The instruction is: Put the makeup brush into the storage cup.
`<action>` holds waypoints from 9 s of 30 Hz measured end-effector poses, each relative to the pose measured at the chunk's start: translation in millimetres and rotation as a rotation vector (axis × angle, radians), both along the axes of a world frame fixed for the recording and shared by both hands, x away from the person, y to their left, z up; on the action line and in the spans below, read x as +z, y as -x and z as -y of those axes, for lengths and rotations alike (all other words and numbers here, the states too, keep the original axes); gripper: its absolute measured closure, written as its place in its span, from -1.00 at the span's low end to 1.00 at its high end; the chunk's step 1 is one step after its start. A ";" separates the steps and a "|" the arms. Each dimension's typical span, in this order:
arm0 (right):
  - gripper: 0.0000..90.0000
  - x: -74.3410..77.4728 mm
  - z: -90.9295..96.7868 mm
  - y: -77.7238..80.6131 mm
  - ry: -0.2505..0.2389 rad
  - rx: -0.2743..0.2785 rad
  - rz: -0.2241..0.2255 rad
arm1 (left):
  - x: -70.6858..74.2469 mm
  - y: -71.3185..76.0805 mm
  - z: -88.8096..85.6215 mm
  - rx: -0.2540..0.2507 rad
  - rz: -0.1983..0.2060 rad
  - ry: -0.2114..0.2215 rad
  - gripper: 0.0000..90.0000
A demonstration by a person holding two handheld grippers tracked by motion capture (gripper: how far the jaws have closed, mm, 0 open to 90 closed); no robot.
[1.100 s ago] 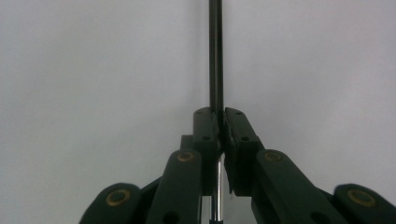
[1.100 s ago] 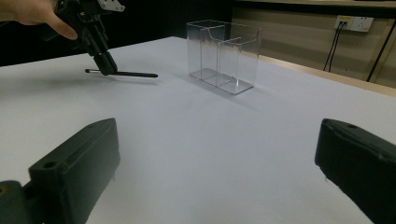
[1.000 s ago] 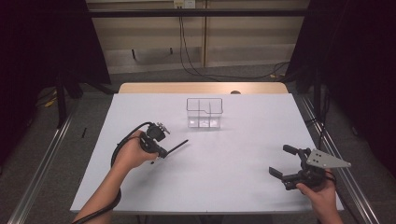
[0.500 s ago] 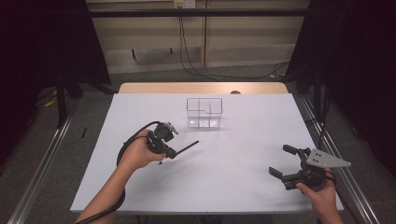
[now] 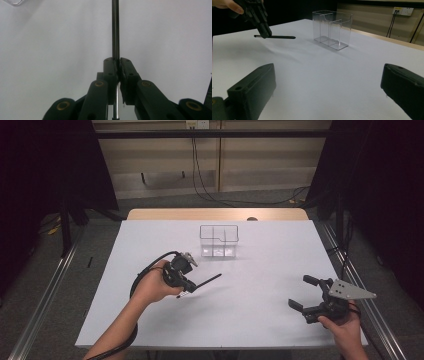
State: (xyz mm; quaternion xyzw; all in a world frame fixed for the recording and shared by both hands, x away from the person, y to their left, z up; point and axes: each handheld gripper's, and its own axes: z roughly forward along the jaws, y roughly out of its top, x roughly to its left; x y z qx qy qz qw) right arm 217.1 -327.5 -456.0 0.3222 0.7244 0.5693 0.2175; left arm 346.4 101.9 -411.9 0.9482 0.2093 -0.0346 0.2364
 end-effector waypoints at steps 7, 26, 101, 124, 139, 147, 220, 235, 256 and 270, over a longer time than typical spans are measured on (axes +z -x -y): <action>-1.00 2.0 -0.5 -1.2 -0.003 0.004 0.002 | 2.1 2.4 10.5 -0.026 0.001 0.013 0.87; -1.00 11.1 -20.7 -11.5 0.034 0.063 -0.012 | 7.2 3.2 30.3 -0.074 -0.011 0.045 0.87; -0.29 42.6 -131.8 -78.8 0.521 0.448 -0.219 | 12.7 20.6 71.4 -0.233 -0.035 0.064 0.87; 0.86 29.6 -150.1 -71.2 0.678 0.602 -0.192 | 21.6 10.8 72.5 -0.238 -0.082 0.170 0.86; 0.87 16.0 -143.3 -66.8 0.579 0.571 -0.183 | 20.6 11.4 68.1 -0.232 -0.026 0.271 0.65; 0.87 12.6 -137.9 -66.4 0.550 0.554 -0.193 | 19.2 9.8 59.4 -0.216 0.000 0.311 0.43; 0.87 8.0 -135.6 -63.4 0.131 0.382 -0.128 | -7.2 11.8 34.6 -0.028 0.135 0.739 -0.89; 0.87 8.8 -139.1 -62.5 0.077 0.365 -0.115 | -7.7 13.2 37.3 -0.014 0.152 0.777 -0.72; 0.87 10.3 -142.0 -66.1 0.069 0.328 -0.129 | -7.7 12.9 30.1 0.009 0.119 0.837 0.44; 0.85 6.7 -145.7 -66.2 0.066 0.328 -0.148 | -7.7 14.2 31.0 0.012 0.117 0.843 0.79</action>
